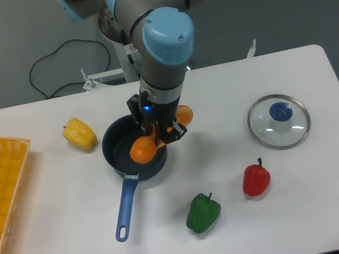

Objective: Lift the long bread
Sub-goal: 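Lift the held baguette and carry it above the black saucepan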

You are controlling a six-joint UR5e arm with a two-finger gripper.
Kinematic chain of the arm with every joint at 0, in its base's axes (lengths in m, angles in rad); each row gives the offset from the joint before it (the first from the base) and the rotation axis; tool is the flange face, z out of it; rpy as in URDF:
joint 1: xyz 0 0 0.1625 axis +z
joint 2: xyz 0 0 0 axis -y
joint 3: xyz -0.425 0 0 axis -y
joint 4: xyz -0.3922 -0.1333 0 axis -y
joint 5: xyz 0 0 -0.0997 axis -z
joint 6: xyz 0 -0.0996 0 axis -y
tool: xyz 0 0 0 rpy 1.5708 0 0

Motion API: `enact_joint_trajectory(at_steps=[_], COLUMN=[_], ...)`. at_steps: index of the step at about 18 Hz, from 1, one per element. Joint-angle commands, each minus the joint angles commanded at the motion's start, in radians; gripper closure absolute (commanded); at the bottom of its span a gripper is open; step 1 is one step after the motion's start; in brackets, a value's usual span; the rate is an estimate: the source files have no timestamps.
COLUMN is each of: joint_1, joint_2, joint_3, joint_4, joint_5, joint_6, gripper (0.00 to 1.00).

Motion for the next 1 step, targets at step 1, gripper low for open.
enact_joint_trajectory(at_steps=[1], joint_1=[0.002], joint_2=[0.000], joint_3=[0.000], joint_4=[-0.002], joint_5=[-0.002], joint_6=[0.000], gripper=[0.68])
